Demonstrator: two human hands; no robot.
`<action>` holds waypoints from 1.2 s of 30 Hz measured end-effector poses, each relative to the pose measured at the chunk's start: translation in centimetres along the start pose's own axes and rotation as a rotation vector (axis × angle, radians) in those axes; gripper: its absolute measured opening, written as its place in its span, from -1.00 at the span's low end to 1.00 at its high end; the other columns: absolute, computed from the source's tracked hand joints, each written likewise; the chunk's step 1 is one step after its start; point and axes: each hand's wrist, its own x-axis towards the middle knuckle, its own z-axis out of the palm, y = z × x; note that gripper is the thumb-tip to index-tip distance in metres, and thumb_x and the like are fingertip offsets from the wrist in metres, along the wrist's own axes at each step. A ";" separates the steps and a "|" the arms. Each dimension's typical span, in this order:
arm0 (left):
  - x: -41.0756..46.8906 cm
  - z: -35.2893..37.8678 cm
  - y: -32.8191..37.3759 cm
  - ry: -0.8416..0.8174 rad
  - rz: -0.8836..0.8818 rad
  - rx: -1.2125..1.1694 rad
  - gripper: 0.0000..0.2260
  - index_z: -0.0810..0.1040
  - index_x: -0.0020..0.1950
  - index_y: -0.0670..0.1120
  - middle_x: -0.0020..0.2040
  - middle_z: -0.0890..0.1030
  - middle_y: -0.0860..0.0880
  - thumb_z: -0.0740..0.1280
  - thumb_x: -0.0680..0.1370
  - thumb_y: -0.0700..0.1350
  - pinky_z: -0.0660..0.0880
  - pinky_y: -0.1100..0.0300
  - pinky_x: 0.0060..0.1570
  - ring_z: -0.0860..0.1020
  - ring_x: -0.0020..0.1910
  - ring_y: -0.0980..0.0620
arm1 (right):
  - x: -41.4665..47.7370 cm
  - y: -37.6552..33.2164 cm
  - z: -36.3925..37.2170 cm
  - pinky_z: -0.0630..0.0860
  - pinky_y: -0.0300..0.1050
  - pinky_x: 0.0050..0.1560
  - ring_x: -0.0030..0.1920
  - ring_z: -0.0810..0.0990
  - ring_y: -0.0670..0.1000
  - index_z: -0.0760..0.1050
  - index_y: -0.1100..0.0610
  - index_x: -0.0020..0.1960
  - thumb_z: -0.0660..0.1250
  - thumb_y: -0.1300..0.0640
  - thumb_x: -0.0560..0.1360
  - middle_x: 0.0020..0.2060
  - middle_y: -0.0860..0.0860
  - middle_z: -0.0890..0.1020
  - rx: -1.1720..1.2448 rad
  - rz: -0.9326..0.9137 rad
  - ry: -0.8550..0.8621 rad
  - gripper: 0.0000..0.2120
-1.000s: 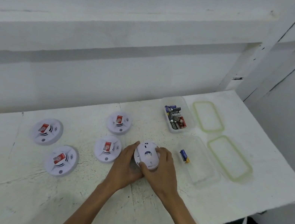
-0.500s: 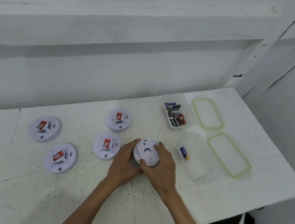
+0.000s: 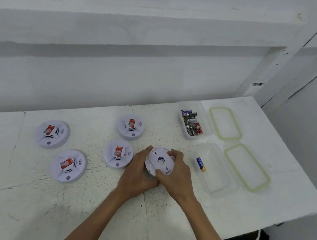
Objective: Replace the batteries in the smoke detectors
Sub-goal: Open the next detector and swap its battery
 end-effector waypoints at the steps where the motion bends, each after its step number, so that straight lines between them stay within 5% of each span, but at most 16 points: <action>1: -0.1 0.0 -0.2 0.005 -0.018 0.004 -0.12 0.27 0.58 -0.01 0.46 0.46 0.10 0.60 0.35 0.10 0.47 -0.07 0.38 0.44 0.46 0.06 | 0.0 -0.1 0.1 0.61 -0.12 -0.05 0.07 0.58 -0.02 0.32 0.00 0.33 0.50 0.06 0.38 0.11 -0.07 0.55 0.003 0.009 0.003 -0.40; 5: 0.0 0.0 0.6 0.031 0.017 0.015 -0.14 0.26 0.58 -0.04 0.47 0.46 0.05 0.58 0.38 0.10 0.49 -0.06 0.37 0.45 0.45 0.01 | -0.3 -0.4 0.4 0.57 -0.14 0.14 0.20 0.58 0.01 0.36 0.15 0.45 0.35 0.07 0.58 0.23 0.00 0.58 0.025 -0.009 0.034 -0.53; 8: 0.1 0.0 0.8 0.027 0.030 0.029 -0.12 0.22 0.59 -0.07 0.48 0.42 0.04 0.57 0.38 0.06 0.48 -0.05 0.38 0.41 0.48 0.02 | -0.6 -0.8 0.5 0.55 -0.40 -0.08 0.07 0.63 -0.06 0.45 0.10 0.34 0.31 0.08 0.62 0.09 -0.08 0.61 0.145 0.044 0.119 -0.69; 14: -0.1 0.0 0.7 0.039 -0.008 0.020 -0.10 0.18 0.55 0.13 0.50 0.38 0.09 0.57 0.35 0.26 0.39 0.05 0.47 0.35 0.49 0.15 | -1.0 -0.5 0.3 0.49 -0.37 -0.23 -0.12 0.61 -0.03 0.49 0.10 0.02 0.34 0.06 0.59 -0.15 -0.03 0.62 0.308 0.154 0.359 -0.89; 21: -0.1 -0.2 0.1 0.043 0.074 0.060 -0.09 0.14 0.62 -0.07 0.54 0.31 0.02 0.52 0.38 0.06 0.40 -0.08 0.46 0.29 0.54 0.06 | -3.1 -0.2 0.4 0.64 -0.10 -0.15 -0.25 0.74 0.04 0.36 -0.04 0.25 0.40 0.09 0.57 -0.14 -0.03 0.70 0.620 0.255 0.413 -0.68; 27: -0.2 -0.1 0.0 0.034 0.090 0.071 -0.10 0.16 0.61 -0.09 0.52 0.32 0.03 0.56 0.37 -0.06 0.34 0.10 0.50 0.27 0.54 0.13 | -3.3 0.5 0.8 0.66 0.13 -0.21 -0.29 0.64 -0.02 0.59 -0.06 0.05 0.37 0.08 0.59 -0.26 -0.10 0.64 0.519 0.244 0.466 -0.93; 36: -0.2 -0.3 0.0 0.023 0.096 0.042 -0.12 0.19 0.60 -0.10 0.51 0.34 0.02 0.52 0.38 0.05 0.28 0.38 0.44 0.30 0.52 0.14 | -3.7 1.6 0.8 0.62 -0.09 -0.03 0.13 0.59 -0.15 0.56 -0.01 0.31 0.20 0.01 0.67 0.22 -0.22 0.60 0.683 0.244 0.410 -0.73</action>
